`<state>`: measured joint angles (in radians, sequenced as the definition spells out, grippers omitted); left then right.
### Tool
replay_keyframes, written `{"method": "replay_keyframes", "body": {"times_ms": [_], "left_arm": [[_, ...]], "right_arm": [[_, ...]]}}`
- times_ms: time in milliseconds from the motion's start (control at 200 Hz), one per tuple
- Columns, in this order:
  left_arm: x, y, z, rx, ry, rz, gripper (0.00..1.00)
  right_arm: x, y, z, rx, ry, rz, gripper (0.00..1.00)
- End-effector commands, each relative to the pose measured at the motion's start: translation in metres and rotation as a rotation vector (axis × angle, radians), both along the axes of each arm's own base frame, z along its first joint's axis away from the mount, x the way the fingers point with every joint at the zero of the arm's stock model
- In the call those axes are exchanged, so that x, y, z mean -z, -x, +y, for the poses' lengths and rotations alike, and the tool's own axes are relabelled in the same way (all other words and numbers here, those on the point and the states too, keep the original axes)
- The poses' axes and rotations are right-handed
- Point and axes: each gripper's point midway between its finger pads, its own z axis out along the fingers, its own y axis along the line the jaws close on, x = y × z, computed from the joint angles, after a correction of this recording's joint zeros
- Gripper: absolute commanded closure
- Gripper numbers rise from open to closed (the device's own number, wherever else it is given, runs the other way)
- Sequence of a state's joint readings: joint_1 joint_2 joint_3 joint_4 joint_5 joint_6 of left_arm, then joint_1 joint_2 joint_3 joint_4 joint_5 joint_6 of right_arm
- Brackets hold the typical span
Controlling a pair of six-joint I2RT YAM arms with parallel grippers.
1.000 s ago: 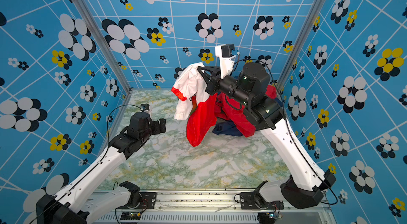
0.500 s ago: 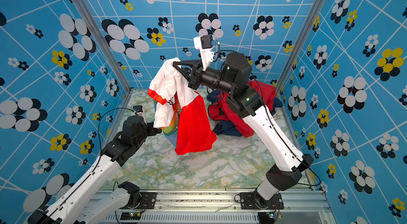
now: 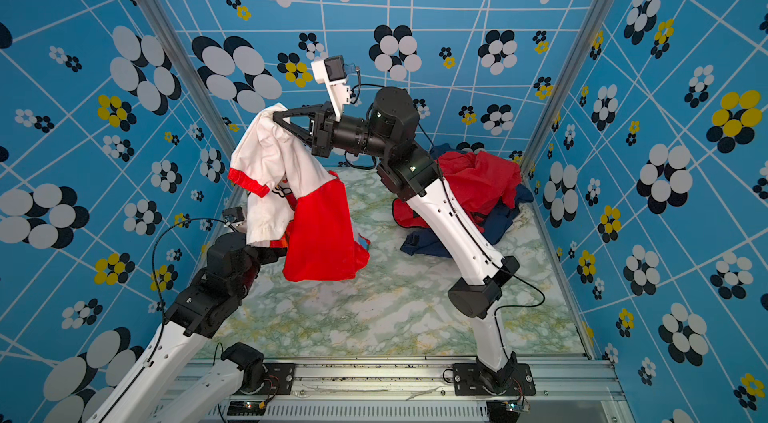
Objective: Pick out a specific cloth from the pile
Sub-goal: 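Carry the white cloth toward the left arm and lower it onto the table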
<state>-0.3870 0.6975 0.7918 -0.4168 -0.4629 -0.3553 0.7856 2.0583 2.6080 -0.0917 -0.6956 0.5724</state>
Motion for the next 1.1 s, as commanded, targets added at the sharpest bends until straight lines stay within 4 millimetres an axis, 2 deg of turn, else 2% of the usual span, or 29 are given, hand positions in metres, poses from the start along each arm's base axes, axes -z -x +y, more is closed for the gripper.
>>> {"method": "replay_keyframes", "body": {"times_ms": [0, 90, 235, 420, 465, 475, 495, 790, 909, 974, 1094], "left_arm": [[-0.002, 0.012, 0.017, -0.075, -0.025, -0.015, 0.04], [-0.008, 0.021, 0.029, -0.124, -0.029, -0.040, 0.05], [-0.009, 0.034, 0.047, -0.213, -0.033, -0.063, 0.06], [-0.007, 0.041, 0.058, -0.270, -0.027, -0.076, 0.07], [-0.008, 0.043, 0.060, -0.284, -0.025, -0.079, 0.07], [-0.008, 0.043, 0.060, -0.285, -0.025, -0.080, 0.07], [-0.008, 0.044, 0.062, -0.292, -0.026, -0.081, 0.07], [-0.007, 0.048, 0.067, -0.324, -0.022, -0.101, 0.08], [-0.004, 0.046, 0.068, -0.334, -0.028, -0.092, 0.08], [-0.003, 0.044, 0.067, -0.332, -0.030, -0.085, 0.08], [-0.002, 0.042, 0.066, -0.332, -0.035, -0.080, 0.08]], "right_arm": [[-0.014, 0.010, 0.001, -0.067, -0.064, -0.016, 1.00], [0.001, 0.002, 0.010, -0.068, -0.038, 0.010, 1.00], [0.037, -0.019, 0.027, -0.063, 0.007, 0.076, 1.00], [0.090, -0.057, 0.045, -0.035, 0.072, 0.191, 1.00], [0.095, -0.062, 0.045, -0.030, 0.075, 0.208, 1.00], [0.108, -0.069, 0.051, -0.029, 0.090, 0.228, 1.00], [0.117, -0.074, 0.053, -0.025, 0.098, 0.245, 1.00], [0.190, -0.125, 0.069, 0.010, 0.147, 0.385, 1.00], [0.230, -0.148, 0.077, 0.024, 0.191, 0.452, 1.00], [0.258, -0.155, 0.083, 0.032, 0.238, 0.491, 1.00], [0.302, -0.151, 0.092, 0.038, 0.328, 0.530, 1.00]]}}
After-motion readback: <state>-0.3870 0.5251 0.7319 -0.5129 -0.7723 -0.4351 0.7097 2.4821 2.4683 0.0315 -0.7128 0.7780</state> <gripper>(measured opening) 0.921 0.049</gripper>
